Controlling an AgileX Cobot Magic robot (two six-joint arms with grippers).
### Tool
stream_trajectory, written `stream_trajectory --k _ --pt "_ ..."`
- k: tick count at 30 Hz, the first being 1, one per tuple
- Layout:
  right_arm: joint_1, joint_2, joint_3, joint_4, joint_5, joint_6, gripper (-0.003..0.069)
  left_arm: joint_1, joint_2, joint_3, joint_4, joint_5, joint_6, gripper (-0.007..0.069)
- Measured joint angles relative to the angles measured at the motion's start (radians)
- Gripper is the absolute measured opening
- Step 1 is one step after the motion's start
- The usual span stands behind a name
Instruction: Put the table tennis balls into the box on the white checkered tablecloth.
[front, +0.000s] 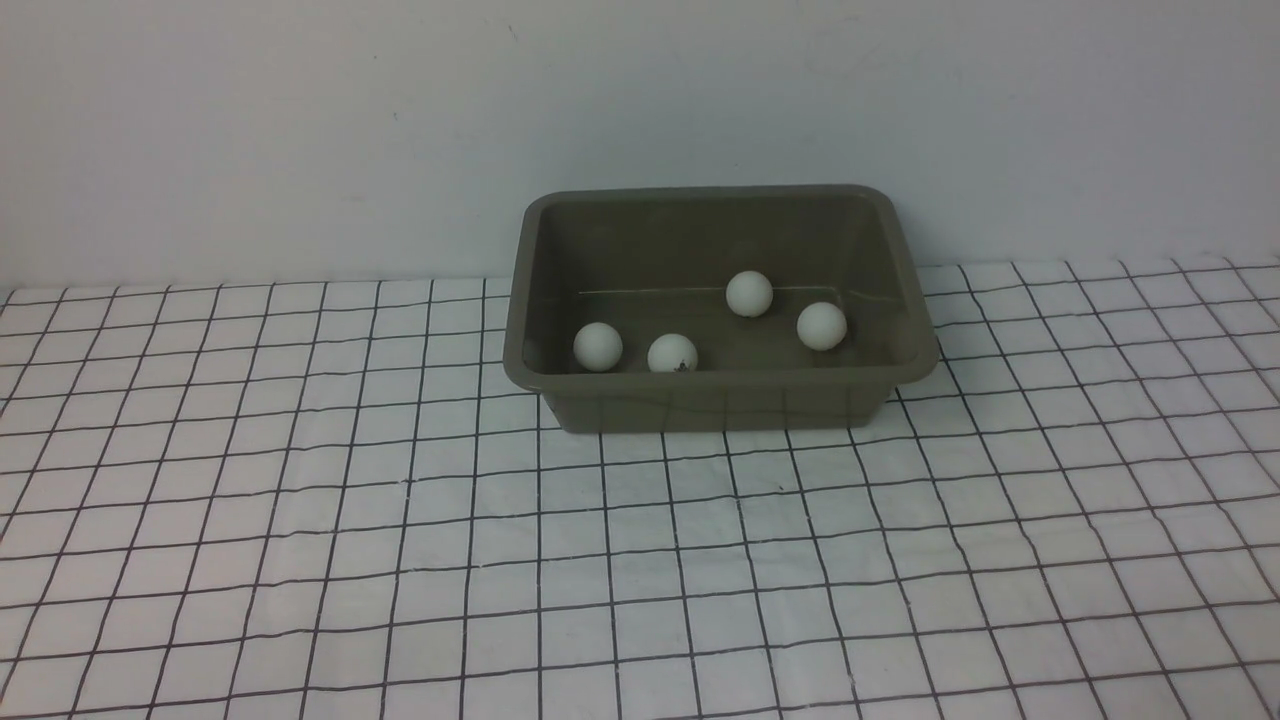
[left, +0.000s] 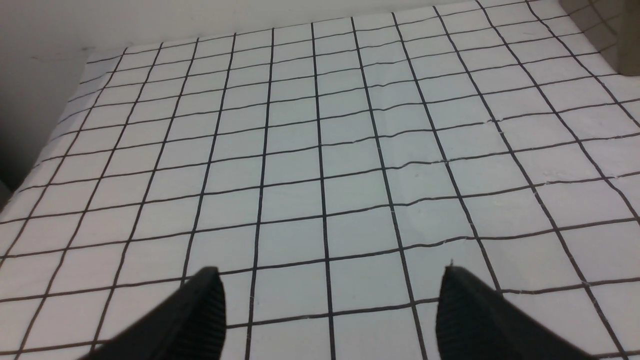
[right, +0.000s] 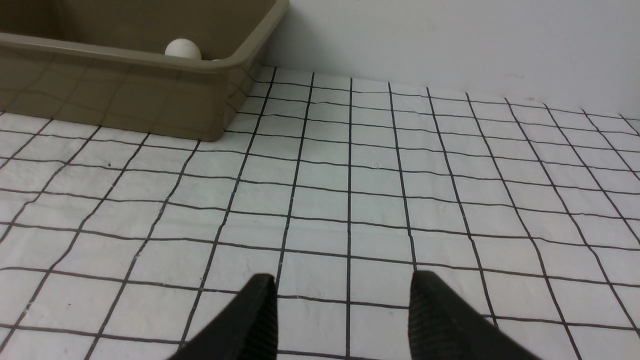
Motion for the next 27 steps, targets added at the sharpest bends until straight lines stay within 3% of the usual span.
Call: stream_trajectory --k 27 --pt "0.000 0.000 0.002 0.004 -0.012 0.030 0.0337 0.000 0.000 0.000 0.000 0.000 0.000 0.0510"
